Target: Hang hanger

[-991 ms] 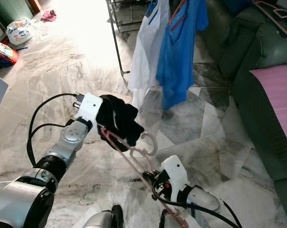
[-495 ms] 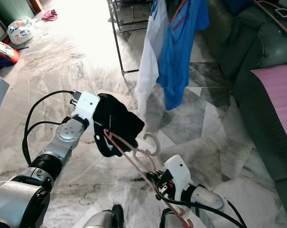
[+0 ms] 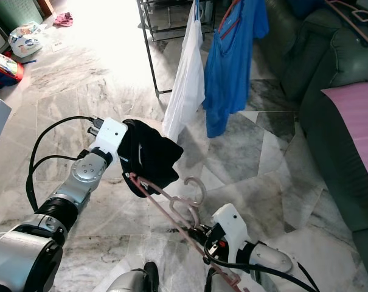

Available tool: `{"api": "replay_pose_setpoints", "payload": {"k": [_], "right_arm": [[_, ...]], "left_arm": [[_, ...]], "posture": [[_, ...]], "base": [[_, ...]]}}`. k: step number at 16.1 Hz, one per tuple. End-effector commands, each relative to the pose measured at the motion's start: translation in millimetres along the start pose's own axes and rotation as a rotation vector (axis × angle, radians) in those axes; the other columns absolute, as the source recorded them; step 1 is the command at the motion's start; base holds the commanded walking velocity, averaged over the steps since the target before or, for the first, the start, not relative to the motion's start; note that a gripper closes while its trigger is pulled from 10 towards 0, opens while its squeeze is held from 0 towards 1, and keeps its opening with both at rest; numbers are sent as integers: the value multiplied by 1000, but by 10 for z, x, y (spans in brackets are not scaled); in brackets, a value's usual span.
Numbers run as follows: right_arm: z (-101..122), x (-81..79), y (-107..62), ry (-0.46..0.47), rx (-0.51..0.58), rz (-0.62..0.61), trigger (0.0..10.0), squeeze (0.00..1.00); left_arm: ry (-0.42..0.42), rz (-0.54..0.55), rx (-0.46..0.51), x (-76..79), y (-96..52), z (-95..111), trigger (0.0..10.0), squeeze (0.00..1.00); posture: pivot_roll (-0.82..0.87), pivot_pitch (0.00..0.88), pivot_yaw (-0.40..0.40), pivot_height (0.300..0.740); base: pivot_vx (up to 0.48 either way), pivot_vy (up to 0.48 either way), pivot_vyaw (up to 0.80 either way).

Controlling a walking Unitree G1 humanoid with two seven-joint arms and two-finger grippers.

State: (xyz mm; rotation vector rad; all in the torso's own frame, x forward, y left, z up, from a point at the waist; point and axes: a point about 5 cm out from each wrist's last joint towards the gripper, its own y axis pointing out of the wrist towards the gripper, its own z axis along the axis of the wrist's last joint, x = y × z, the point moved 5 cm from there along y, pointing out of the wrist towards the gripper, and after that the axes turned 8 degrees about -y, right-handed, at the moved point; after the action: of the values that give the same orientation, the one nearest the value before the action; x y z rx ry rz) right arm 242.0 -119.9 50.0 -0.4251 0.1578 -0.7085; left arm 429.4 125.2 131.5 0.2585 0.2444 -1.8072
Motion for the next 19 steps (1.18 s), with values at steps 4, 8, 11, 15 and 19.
{"api": "replay_pose_setpoints", "payload": {"k": [4,8,11,15,19], "right_arm": [[-8,171,51,-33,-13,-97,10000,0],[23,286,131,-54,-12,-136,10000,0],[79,460,175,-68,-4,-203,10000,0],[240,531,350,-73,32,-161,10000,0],[273,543,479,-46,33,-111,10000,0]], "left_arm": [[-4,16,6,-58,-29,-28,10000,0],[-40,15,-6,-10,-78,-126,10000,0],[-97,-4,27,73,-104,-119,10000,0],[-167,-73,114,302,-81,62,10000,0],[-202,-141,224,487,-51,339,10000,0]], "posture": [[-48,219,112,740],[-48,191,80,740],[-52,171,56,740],[-47,145,26,740],[-51,133,0,740]], "base": [[0,0,0],[0,0,0],[0,0,0],[0,0,0],[0,0,0]]}}
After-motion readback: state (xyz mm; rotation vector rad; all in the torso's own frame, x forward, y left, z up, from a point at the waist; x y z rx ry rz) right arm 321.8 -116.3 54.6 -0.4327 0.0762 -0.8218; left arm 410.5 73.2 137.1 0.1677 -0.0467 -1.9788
